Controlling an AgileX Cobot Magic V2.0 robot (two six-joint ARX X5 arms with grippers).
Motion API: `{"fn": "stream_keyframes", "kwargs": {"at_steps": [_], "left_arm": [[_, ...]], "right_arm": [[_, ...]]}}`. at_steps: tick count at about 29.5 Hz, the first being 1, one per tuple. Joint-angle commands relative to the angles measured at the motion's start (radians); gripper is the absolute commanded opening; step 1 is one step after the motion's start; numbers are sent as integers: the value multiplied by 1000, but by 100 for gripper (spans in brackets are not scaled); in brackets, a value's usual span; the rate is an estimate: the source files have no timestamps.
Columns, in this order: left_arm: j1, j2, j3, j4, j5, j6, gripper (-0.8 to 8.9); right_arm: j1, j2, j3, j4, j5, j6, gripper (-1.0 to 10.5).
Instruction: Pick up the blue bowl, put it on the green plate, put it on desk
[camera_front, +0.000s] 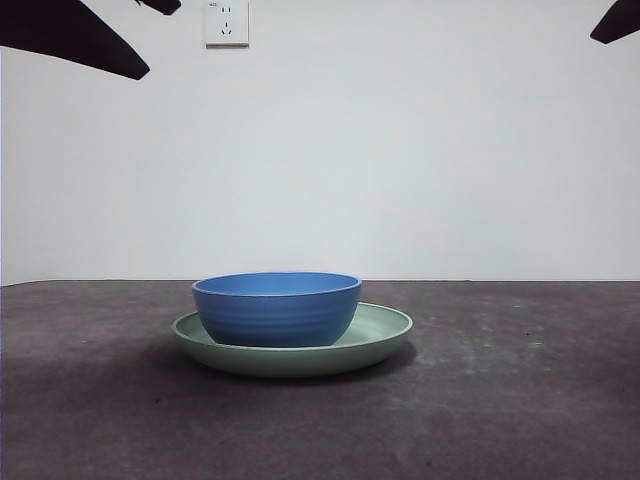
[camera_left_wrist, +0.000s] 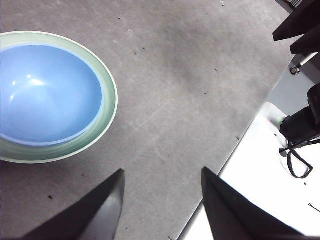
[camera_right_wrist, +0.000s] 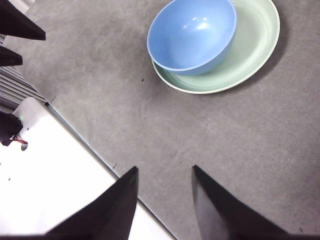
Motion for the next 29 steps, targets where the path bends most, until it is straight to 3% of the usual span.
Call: {"fn": "stream_keyframes", "kwargs": {"at_steps": [1,8,9,12,29], "left_arm": [[-5,6,6,7,3,-1,250],[-5,6,6,7,3,-1,240],[-5,6,6,7,3,-1,212],[-5,6,6,8,3,-1,2],[-5,6,6,10,3,0,15]], "right_arm": [[7,6,12,8,0,-16,171],[7,6,12,8,0,-16,169],[7,6,12,7,0,-16,152],[7,6,12,6,0,-24,6],[7,6,12,12,0,-31,8]]}}
